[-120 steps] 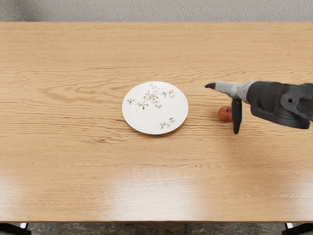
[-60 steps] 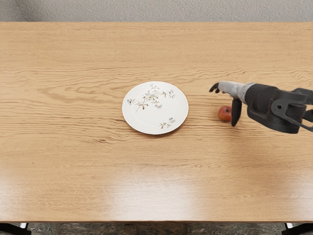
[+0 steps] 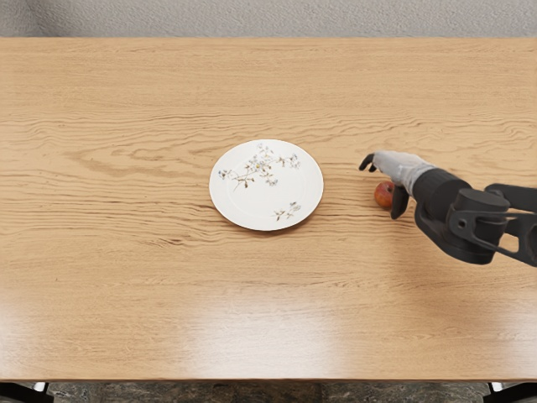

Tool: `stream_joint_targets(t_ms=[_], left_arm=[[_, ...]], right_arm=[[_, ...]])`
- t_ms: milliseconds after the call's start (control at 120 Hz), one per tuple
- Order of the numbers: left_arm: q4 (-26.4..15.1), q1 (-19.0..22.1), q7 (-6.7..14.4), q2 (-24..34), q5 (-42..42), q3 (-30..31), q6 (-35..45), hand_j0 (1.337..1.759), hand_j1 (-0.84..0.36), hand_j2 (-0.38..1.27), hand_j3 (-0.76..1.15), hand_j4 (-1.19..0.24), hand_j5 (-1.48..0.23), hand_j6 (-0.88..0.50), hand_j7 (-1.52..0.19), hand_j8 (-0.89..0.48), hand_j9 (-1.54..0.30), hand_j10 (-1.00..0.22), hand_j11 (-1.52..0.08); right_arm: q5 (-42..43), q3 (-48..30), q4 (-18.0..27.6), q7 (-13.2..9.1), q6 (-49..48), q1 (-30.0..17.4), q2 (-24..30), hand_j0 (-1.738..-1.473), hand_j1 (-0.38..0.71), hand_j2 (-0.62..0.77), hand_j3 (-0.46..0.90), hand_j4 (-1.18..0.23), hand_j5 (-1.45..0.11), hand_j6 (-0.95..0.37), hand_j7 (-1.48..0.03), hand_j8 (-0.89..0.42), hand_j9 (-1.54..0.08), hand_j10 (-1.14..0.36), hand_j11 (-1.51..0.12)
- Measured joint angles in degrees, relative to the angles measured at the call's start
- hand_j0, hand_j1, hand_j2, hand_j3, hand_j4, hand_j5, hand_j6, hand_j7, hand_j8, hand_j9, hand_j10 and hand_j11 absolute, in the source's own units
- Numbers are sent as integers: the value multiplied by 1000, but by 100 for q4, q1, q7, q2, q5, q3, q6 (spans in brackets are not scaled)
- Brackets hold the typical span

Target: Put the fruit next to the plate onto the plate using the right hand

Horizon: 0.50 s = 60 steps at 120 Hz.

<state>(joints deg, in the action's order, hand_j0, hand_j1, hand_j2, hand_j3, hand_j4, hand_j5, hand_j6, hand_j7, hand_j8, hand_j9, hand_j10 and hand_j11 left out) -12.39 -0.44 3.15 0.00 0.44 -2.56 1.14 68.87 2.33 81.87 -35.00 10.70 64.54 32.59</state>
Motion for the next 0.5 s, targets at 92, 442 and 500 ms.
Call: stream_joint_targets(t_ms=[92, 442, 500], left_arm=[[0, 0, 0, 0, 0, 0, 0, 1658, 349, 0, 0, 0, 0, 0, 0, 0, 0, 0, 0], [0, 0, 1, 0, 0, 0, 0, 1658, 349, 0, 0, 0, 0, 0, 0, 0, 0, 0, 0], [0, 0, 1, 0, 0, 0, 1, 1658, 349, 0, 0, 0, 0, 0, 0, 0, 0, 0, 0]], right_arm=[[20, 13, -88, 0, 53, -77, -54, -1658, -2, -55, 0, -295, -379, -297, -379, -296, -379, -294, -379], [30, 4, -157, 0, 104, -195, -59, -1658, 71, -67, 0, -355, -458, -357, -457, -356, -458, -355, -458], [29, -7, -159, 0, 106, -204, -45, -1658, 103, -72, 0, -382, -493, -383, -492, -382, -493, -381, -493]])
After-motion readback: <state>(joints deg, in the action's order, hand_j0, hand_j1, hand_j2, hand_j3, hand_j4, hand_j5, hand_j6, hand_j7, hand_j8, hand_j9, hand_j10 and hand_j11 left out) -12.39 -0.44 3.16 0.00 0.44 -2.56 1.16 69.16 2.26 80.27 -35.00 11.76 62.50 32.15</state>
